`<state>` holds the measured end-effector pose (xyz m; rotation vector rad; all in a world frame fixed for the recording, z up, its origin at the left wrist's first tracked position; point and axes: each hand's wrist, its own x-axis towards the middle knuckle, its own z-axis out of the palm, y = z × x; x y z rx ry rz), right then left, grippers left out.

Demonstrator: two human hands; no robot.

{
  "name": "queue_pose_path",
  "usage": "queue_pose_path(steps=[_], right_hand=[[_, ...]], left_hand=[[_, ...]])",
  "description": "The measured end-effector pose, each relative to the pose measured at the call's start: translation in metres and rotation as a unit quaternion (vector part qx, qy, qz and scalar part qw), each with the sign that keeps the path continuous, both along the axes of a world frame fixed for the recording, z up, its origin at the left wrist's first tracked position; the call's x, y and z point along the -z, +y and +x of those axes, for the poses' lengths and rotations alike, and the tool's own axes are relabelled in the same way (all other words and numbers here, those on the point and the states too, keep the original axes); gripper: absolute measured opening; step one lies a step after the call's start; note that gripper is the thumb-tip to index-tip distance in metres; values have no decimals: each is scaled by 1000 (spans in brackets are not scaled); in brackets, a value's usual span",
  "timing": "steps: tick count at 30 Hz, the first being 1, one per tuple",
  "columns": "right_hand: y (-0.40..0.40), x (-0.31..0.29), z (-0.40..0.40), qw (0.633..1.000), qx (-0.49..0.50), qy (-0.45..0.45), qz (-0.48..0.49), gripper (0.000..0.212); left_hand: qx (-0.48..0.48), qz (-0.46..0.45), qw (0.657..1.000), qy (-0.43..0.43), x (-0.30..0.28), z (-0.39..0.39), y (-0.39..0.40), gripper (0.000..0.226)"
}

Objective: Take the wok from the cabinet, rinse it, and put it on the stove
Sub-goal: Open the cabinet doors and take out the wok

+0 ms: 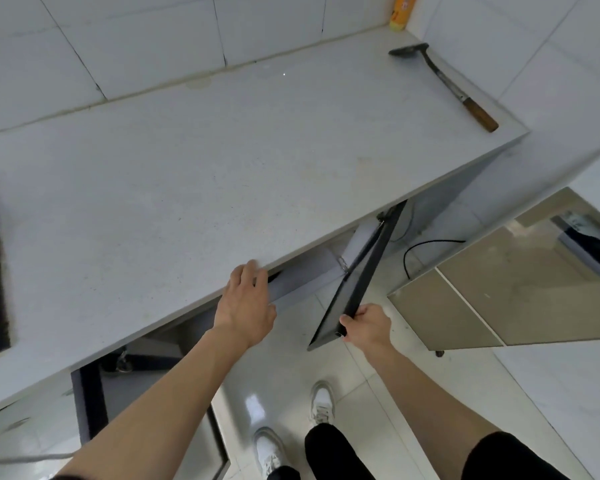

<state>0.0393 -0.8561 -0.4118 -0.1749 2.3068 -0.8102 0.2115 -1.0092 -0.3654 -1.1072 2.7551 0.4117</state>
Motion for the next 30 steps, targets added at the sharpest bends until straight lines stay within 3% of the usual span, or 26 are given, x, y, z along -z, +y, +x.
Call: queue_pose_path(steps=[8,12,17,22,30], right_hand=[[51,-9,-26,988,-101,100,53,20],[69,-15,-33,971,-162,167,49,68],[80,-15,-45,953,-212,202,81,58],[102,-10,-63,929,-236,242,148,77],[127,2,-92,896,-214,303,242,85]], left_hand=[[73,-23,997,-3,-4,-49,20,53],[106,-22,994,-15,-6,-74,28,53],[130,-19,991,-27,-9,-98,25,59],[141,-42,989,-17,-11,-111,16,56],[108,-56,992,-38,0,-128,22,62]])
